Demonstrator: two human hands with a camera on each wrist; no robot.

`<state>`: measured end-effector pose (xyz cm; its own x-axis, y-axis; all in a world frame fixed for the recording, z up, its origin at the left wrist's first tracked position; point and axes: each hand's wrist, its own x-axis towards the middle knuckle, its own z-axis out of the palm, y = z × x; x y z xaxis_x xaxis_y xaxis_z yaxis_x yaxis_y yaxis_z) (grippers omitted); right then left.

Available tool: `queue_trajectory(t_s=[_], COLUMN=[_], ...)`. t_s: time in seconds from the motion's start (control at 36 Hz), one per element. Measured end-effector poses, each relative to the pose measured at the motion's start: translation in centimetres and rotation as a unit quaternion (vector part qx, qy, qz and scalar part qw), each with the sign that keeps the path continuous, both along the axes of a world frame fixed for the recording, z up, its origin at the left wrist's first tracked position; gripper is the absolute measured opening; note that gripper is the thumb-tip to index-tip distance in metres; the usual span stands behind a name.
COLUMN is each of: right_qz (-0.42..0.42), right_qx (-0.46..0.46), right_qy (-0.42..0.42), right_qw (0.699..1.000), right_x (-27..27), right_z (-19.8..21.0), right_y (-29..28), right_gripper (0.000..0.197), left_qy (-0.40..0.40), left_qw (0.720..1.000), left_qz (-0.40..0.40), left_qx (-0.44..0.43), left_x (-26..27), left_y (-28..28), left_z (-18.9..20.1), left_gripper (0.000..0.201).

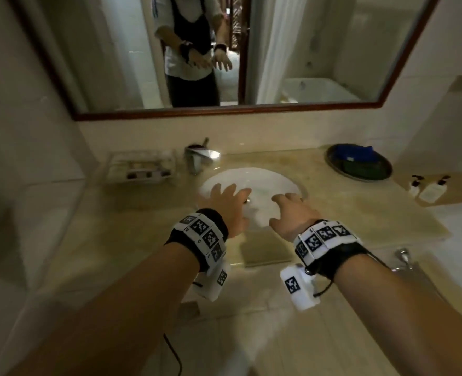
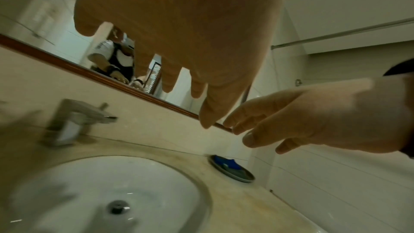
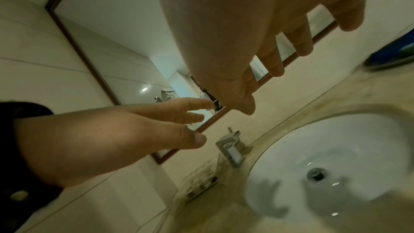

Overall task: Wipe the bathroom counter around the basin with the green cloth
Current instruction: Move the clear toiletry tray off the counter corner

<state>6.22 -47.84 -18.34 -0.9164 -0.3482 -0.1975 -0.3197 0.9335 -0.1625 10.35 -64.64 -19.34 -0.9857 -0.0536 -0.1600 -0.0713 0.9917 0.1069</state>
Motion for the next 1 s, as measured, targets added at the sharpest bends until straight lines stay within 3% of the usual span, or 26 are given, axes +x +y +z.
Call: queue_trajectory(t_s=[0.17, 0.39, 0.53, 0.69, 0.81, 1.0], right_qz=[0.047, 0.114, 0.139, 0.154, 0.153, 0.112], right_qx=[-0.036, -0.03, -0.03, -0.035, 0.007, 0.0], right_qy=[-0.035, -0.055, -0.075, -0.085, -0.105, -0.133], right_qw=[0.998, 0.992, 0.987, 0.984, 0.983, 0.985], right_x=[0.7, -1.4, -4.4, -9.1, -12.6, -17.3], right_z=[-1.1, -2.2, -3.3, -5.1, -6.4, -8.1], right_y=[-9.9, -19.8, -25.2, -30.5, -33.0, -36.8], right_gripper=[0.071, 0.075, 0.073, 0.07, 0.061, 0.049], left_qy=[0.007, -0.039, -0.074, -0.097, -0.114, -0.134], left_qw=[0.997, 0.982, 0.972, 0.951, 0.949, 0.929], left_qz=[0.072, 0.179, 0.218, 0.291, 0.279, 0.309], left_qx=[0.011, 0.044, 0.044, 0.042, 0.096, 0.153], left_x=[3.2, 4.4, 2.4, -0.4, -2.7, -5.3], left_y=[-9.8, -18.7, -24.0, -28.1, -31.3, -35.7], left_z=[-1.1, -2.0, -3.4, -3.8, -4.8, -6.5], left_gripper=[0.071, 0.073, 0.077, 0.065, 0.069, 0.08])
